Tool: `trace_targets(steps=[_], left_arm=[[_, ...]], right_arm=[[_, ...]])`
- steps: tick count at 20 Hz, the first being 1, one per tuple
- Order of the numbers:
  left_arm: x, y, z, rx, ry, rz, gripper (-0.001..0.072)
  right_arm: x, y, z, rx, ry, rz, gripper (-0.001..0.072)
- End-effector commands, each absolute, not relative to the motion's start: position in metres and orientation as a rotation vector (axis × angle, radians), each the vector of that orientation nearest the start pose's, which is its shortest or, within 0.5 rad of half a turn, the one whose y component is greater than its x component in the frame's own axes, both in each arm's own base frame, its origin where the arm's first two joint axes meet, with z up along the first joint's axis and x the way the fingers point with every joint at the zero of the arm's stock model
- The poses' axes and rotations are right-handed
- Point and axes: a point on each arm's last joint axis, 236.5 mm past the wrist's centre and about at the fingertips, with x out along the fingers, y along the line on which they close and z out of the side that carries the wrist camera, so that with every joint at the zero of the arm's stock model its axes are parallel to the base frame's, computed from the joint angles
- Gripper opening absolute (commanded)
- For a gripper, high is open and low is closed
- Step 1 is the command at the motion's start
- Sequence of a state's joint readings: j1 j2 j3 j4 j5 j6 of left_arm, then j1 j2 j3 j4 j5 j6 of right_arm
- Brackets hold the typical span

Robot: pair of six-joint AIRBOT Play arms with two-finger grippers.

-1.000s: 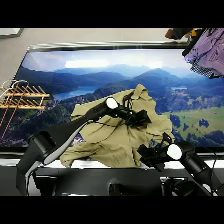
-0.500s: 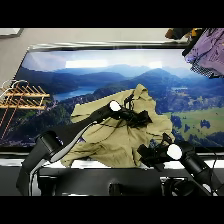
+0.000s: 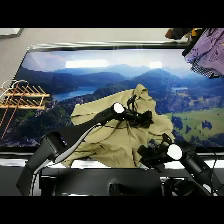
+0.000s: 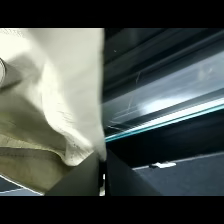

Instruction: Fold the clothes and pants, and hang the long-sleeved shirts on hangers.

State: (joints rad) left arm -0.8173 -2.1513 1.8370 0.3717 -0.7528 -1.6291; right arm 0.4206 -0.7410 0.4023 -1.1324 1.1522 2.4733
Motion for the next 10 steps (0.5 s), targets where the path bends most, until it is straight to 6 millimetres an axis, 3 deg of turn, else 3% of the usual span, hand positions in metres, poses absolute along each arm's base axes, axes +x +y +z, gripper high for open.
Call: trace_targets(steps=[1,3,6,8,10], left_arm=[[0.354,-0.573,-0.025,-0.848,1.346,-0.905,0.0017],[0.380,-0.562,-0.003,-0.782,1.263,-0.932,0.0016],[0.430,-0.529,0.044,-0.673,1.111,-0.905,0.0015],[0.463,-0.494,0.084,-0.630,0.995,-0.864,0.0016],[0.483,-0.458,0.122,-0.572,0.899,-0.832,0.0015]], right_arm=[[0.132,0.149,-0.062,0.751,1.656,-0.199,0.0031],[0.155,0.131,-0.037,0.622,1.570,-0.193,0.0031],[0.218,0.103,0.021,0.461,1.370,-0.226,0.0030],[0.258,0.106,0.055,0.342,1.320,-0.175,0.0030],[0.302,0.120,0.085,0.260,1.283,-0.110,0.0031]])
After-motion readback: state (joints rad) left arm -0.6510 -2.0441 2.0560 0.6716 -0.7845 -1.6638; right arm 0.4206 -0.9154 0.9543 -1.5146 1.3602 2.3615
